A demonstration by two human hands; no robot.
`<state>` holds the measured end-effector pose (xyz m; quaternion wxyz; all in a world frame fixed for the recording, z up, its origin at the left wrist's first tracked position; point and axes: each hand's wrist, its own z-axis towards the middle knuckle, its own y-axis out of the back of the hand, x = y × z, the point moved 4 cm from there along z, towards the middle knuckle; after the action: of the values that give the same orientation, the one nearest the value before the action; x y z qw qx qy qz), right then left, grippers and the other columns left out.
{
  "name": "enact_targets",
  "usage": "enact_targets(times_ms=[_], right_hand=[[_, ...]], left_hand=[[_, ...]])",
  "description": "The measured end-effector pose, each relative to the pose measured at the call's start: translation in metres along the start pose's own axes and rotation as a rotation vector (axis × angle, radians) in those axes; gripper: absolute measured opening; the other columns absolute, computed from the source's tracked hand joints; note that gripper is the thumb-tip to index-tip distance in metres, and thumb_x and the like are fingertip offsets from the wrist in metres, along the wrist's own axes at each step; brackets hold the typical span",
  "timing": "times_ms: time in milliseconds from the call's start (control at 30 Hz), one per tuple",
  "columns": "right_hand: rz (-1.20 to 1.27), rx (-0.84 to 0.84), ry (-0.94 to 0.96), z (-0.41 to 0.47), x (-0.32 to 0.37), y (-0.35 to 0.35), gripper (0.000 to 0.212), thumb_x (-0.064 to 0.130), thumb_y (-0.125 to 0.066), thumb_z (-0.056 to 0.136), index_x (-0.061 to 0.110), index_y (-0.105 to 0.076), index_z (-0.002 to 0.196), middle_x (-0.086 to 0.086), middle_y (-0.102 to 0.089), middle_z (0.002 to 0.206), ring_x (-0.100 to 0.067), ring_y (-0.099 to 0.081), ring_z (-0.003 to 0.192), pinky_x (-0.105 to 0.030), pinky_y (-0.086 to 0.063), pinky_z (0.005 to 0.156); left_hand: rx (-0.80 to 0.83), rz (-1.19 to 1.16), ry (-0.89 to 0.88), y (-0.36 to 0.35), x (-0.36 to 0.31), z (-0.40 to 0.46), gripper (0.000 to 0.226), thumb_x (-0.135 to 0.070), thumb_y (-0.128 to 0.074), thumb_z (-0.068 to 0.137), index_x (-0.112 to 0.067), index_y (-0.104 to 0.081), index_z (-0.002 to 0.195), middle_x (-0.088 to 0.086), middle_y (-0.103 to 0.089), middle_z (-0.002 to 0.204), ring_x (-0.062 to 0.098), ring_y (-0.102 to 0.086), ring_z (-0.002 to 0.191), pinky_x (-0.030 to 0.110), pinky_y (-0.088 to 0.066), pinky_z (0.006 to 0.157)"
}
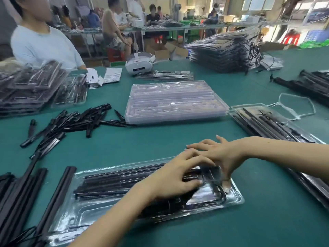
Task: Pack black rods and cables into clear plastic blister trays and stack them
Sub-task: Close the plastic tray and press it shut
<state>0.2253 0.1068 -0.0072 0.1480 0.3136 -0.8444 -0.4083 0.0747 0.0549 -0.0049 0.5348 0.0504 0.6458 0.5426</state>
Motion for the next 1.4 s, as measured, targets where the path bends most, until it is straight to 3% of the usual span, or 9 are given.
enact_targets(times_ms=[133, 333, 433, 533, 700, 967, 1067, 1200, 1400], right_hand=[[-0.021, 0.023, -0.054, -0.003, -0.001, 0.003, 0.139, 0.052, -0.083, 0.06, 0.045, 0.032, 0.137, 0.016, 0.02, 0.156, -0.013, 0.014, 0.144, -0.07, 0.006, 0.107], [0.007, 0.133, -0.147, -0.007, 0.004, 0.022, 0.132, 0.059, -0.079, 0.062, 0.045, 0.023, 0.144, 0.012, 0.018, 0.158, -0.017, 0.011, 0.146, -0.058, -0.002, 0.116], [0.278, -0.108, -0.103, -0.005, 0.026, 0.048, 0.126, 0.073, -0.067, 0.054, 0.044, 0.012, 0.148, 0.009, 0.007, 0.16, -0.015, 0.005, 0.146, -0.045, -0.005, 0.12], [0.461, -0.374, -0.126, 0.011, 0.067, 0.048, 0.128, 0.082, -0.058, 0.046, 0.046, 0.011, 0.148, 0.01, 0.013, 0.159, -0.013, 0.015, 0.145, -0.059, -0.002, 0.115], [0.491, -0.19, -0.335, 0.039, 0.101, 0.016, 0.136, 0.081, -0.069, 0.053, 0.041, 0.022, 0.146, -0.005, 0.027, 0.157, -0.026, 0.028, 0.143, -0.067, 0.002, 0.111], [0.454, -0.103, -0.377, 0.043, 0.108, 0.021, 0.134, 0.073, -0.075, 0.054, 0.042, 0.014, 0.149, -0.002, 0.026, 0.158, -0.025, 0.027, 0.143, -0.073, 0.006, 0.107], [0.427, -0.105, -0.373, 0.046, 0.11, 0.021, 0.132, 0.071, -0.076, 0.056, 0.043, 0.014, 0.149, -0.002, 0.027, 0.157, -0.025, 0.028, 0.143, -0.074, 0.003, 0.106], [0.383, -0.105, -0.38, 0.048, 0.109, 0.018, 0.13, 0.071, -0.074, 0.058, 0.042, 0.016, 0.148, -0.001, 0.023, 0.158, -0.025, 0.025, 0.144, -0.074, 0.002, 0.106], [0.363, -0.105, -0.389, 0.054, 0.108, 0.016, 0.124, 0.067, -0.074, 0.062, 0.044, 0.013, 0.147, 0.001, 0.02, 0.159, -0.024, 0.023, 0.145, -0.074, 0.002, 0.105]], left_hand=[[-0.134, 0.289, 0.114, 0.045, 0.029, -0.05, 0.058, -0.048, -0.059, 0.089, -0.043, -0.033, 0.141, -0.014, -0.038, 0.14, 0.002, -0.029, 0.131, 0.032, -0.023, 0.114], [0.096, 0.501, 0.277, 0.035, 0.046, -0.108, 0.077, -0.078, -0.035, 0.081, -0.057, 0.007, 0.142, -0.033, 0.008, 0.153, -0.01, 0.016, 0.139, 0.037, 0.012, 0.119], [0.116, 0.574, 0.287, 0.029, 0.05, -0.111, 0.082, -0.077, -0.035, 0.082, -0.049, 0.01, 0.145, -0.031, 0.02, 0.15, -0.007, 0.026, 0.137, 0.037, 0.019, 0.116], [0.132, 0.61, 0.292, 0.026, 0.053, -0.113, 0.095, -0.082, -0.032, 0.079, -0.039, 0.02, 0.146, -0.03, 0.029, 0.147, -0.005, 0.03, 0.136, 0.04, 0.018, 0.116], [0.142, 0.599, 0.292, 0.024, 0.054, -0.114, 0.101, -0.085, -0.026, 0.076, -0.032, 0.021, 0.147, -0.027, 0.033, 0.146, -0.006, 0.032, 0.134, 0.044, 0.016, 0.117], [0.073, 0.512, 0.269, 0.023, 0.052, -0.114, 0.099, -0.082, -0.034, 0.079, -0.031, 0.011, 0.151, -0.024, 0.023, 0.153, -0.007, 0.027, 0.137, 0.043, 0.015, 0.117], [-0.065, 0.38, 0.199, 0.031, 0.04, -0.115, 0.082, -0.07, -0.051, 0.081, -0.032, -0.027, 0.148, -0.019, -0.019, 0.156, -0.004, -0.004, 0.143, 0.037, 0.0, 0.12], [-0.179, 0.552, -0.018, 0.037, 0.019, -0.121, 0.027, -0.049, -0.057, 0.088, -0.032, -0.07, 0.104, -0.018, -0.063, 0.109, 0.007, -0.05, 0.111, 0.032, -0.035, 0.096], [-0.091, 0.695, -0.145, 0.031, 0.007, -0.118, 0.031, -0.05, -0.051, 0.09, -0.025, -0.069, 0.089, -0.013, -0.065, 0.092, 0.013, -0.054, 0.1, 0.029, -0.036, 0.089]])
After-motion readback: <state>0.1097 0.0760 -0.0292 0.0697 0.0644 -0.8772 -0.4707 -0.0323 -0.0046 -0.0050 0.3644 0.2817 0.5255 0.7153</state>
